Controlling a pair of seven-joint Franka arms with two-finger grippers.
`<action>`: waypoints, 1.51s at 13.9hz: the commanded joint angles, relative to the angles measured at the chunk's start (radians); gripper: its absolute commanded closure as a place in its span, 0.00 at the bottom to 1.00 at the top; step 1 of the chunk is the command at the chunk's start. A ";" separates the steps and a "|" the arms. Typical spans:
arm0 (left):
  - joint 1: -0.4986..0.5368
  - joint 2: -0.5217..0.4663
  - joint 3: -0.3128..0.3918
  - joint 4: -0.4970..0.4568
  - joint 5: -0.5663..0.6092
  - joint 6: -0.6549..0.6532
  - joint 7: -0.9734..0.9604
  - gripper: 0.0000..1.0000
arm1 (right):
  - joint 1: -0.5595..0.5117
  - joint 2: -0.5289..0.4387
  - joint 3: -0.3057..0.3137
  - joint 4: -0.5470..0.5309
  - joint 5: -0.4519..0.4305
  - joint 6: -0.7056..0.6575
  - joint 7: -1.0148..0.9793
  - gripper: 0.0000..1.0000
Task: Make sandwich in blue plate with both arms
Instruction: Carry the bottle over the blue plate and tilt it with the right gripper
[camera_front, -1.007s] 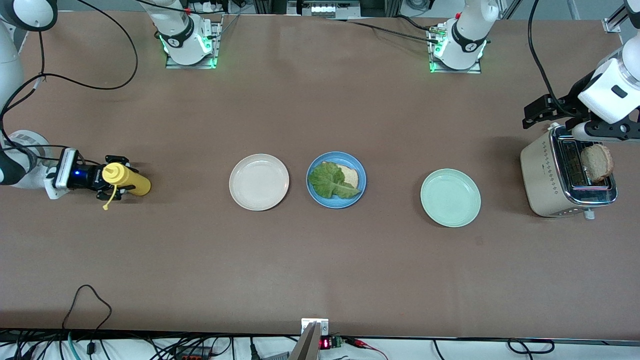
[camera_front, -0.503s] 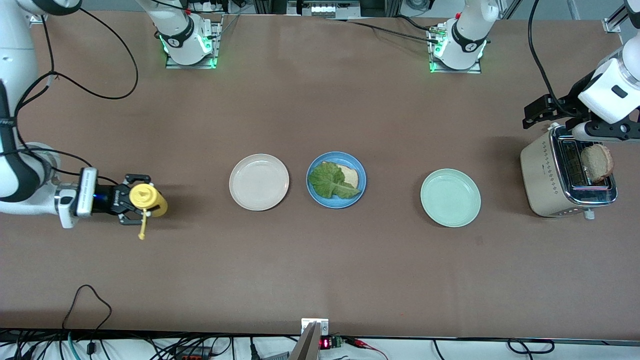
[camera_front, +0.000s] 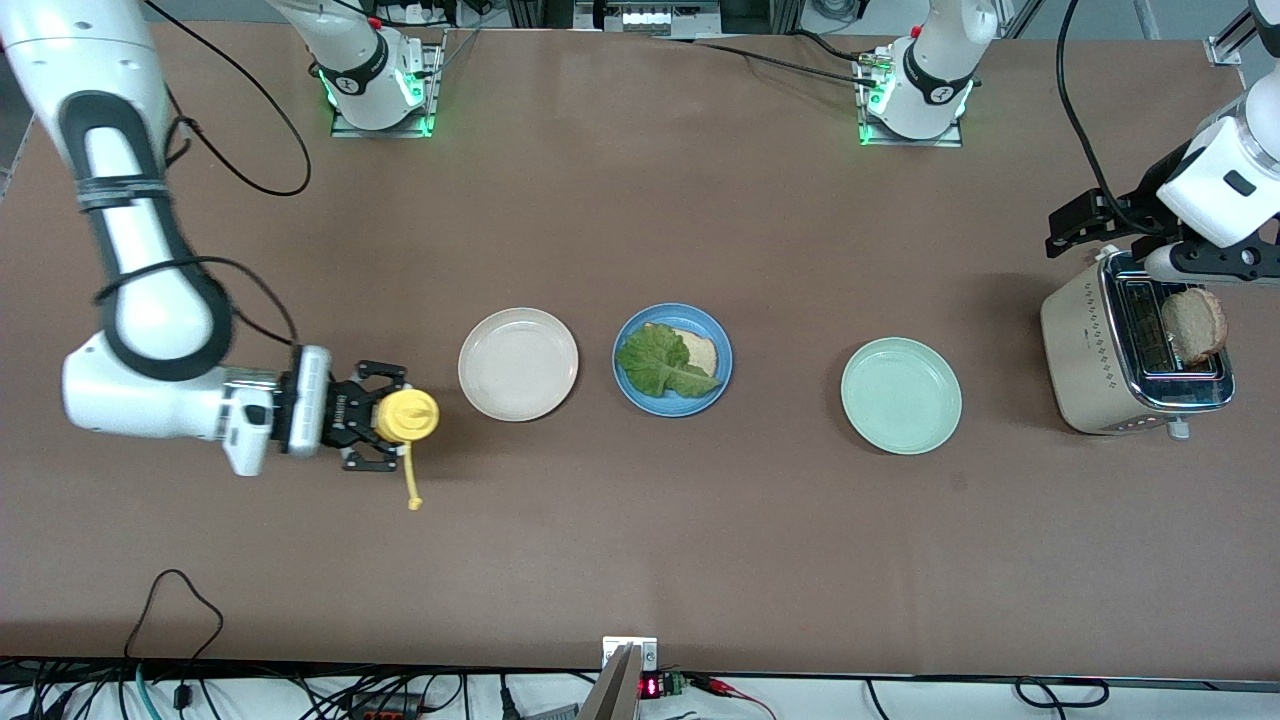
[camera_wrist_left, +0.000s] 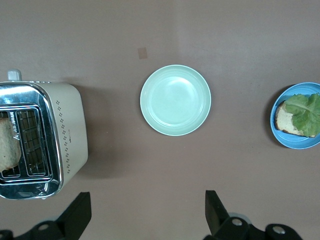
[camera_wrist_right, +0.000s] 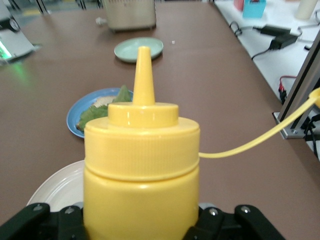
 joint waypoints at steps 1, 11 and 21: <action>0.000 -0.013 0.003 -0.003 0.011 -0.013 0.020 0.00 | 0.110 -0.033 -0.015 0.026 -0.182 0.093 0.208 0.66; 0.000 -0.013 0.003 -0.002 0.011 -0.013 0.020 0.00 | 0.435 -0.028 -0.016 0.090 -0.997 0.117 0.990 0.66; 0.000 -0.013 0.003 -0.003 0.011 -0.014 0.018 0.00 | 0.645 0.019 -0.027 0.107 -1.448 -0.096 1.237 0.66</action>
